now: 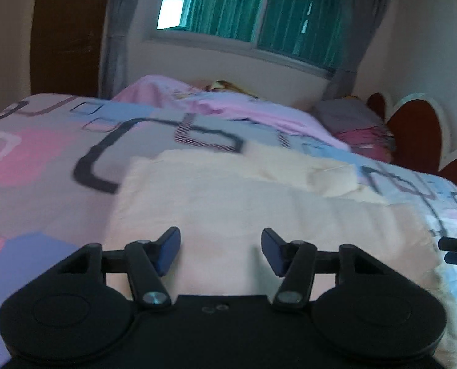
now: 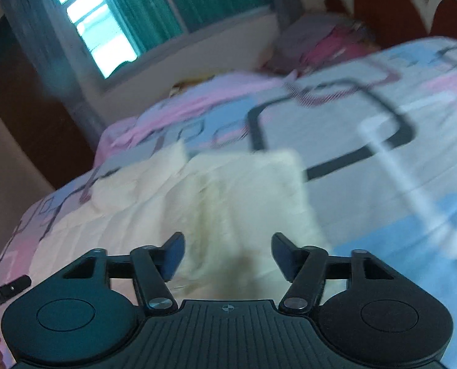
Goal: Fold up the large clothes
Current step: 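Lay the held sleeve across the jacket body and open the left gripper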
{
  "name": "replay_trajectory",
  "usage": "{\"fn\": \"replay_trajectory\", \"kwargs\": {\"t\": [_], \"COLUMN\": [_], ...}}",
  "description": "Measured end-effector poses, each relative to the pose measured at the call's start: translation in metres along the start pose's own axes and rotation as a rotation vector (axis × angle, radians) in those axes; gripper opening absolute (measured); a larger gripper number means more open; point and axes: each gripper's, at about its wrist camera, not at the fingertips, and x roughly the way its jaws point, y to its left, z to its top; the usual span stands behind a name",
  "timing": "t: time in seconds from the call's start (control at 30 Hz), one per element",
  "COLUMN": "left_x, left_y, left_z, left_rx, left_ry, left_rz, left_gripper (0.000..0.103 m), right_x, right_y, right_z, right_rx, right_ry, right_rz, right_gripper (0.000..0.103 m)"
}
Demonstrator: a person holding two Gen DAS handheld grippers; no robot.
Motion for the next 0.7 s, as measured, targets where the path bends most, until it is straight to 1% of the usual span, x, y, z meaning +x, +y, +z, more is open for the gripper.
{"fn": "replay_trajectory", "kwargs": {"t": [0.03,0.1,0.13,0.17,0.27,0.4,0.47,0.6,0.67,0.7], "left_x": [0.002,0.007,0.01,0.013,0.017,0.027,0.032,0.039,0.033,0.027], "left_y": [0.005,0.012,0.013,0.013,0.012,0.006,0.006,0.011,0.014,0.017], "left_z": [-0.002,-0.004,-0.005,-0.006,-0.009,-0.017,-0.022,-0.023,-0.018,-0.014], "left_rx": [-0.003,-0.001,0.002,0.005,0.01,0.033,0.032,0.041,0.044,0.041], "left_ry": [0.009,0.028,0.036,0.045,0.055,0.065,0.079,0.102,0.105,0.091], "left_rz": [0.0,-0.007,-0.014,-0.022,-0.055,-0.081,-0.085,-0.091,-0.096,-0.096], "left_gripper": [0.055,0.051,0.051,0.05,0.049,0.049,0.049,0.049,0.049,0.05], "right_x": [0.009,0.019,0.021,0.023,0.013,-0.009,0.002,0.027,0.022,0.018], "right_y": [0.003,0.011,0.015,0.018,0.023,0.032,0.032,0.021,0.025,0.025], "right_z": [-0.001,-0.005,-0.006,-0.007,-0.007,-0.012,-0.015,-0.023,-0.021,-0.018], "right_rx": [0.004,-0.005,-0.028,-0.043,-0.072,-0.148,-0.171,-0.116,-0.129,-0.135], "right_ry": [0.035,0.054,0.06,0.068,0.036,-0.002,0.029,0.076,0.071,0.062], "right_rz": [0.006,0.019,0.028,0.028,0.009,-0.046,-0.085,-0.116,-0.128,-0.131], "right_gripper": [0.062,0.06,0.028,0.011,0.01,0.01,0.01,0.01,0.01,0.01]}}
